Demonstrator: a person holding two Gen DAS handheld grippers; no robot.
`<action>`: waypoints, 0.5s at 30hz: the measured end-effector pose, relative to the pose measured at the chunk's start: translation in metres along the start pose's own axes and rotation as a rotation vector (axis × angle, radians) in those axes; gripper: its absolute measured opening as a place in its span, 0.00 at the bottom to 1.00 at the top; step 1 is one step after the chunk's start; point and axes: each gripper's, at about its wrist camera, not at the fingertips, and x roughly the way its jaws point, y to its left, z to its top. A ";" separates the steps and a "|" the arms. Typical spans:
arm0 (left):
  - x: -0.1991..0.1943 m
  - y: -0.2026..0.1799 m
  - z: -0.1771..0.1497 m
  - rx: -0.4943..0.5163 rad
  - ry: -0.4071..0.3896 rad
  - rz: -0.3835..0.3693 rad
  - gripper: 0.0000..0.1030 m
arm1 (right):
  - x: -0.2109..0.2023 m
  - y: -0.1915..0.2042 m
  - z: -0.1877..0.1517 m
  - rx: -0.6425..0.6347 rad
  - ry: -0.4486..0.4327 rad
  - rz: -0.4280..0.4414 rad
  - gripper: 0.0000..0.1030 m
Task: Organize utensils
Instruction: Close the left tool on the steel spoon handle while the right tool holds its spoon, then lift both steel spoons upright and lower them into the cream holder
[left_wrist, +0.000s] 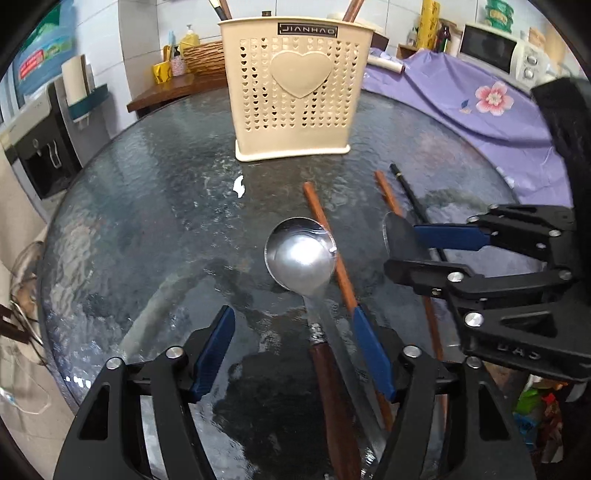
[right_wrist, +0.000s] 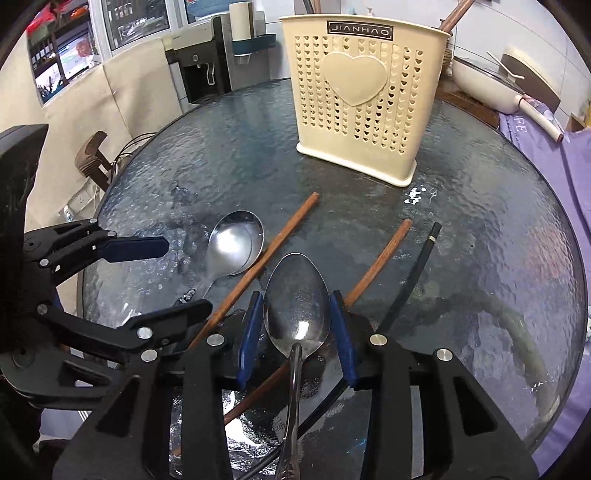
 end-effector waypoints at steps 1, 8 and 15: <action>0.003 0.000 0.001 0.000 0.008 0.007 0.55 | 0.000 0.000 0.000 0.004 -0.002 0.004 0.36; 0.009 0.003 0.007 0.004 0.021 0.009 0.54 | -0.006 -0.005 -0.003 0.017 -0.016 0.001 0.36; 0.016 -0.004 0.015 0.021 0.028 0.013 0.54 | -0.006 -0.006 -0.004 0.028 -0.020 0.010 0.36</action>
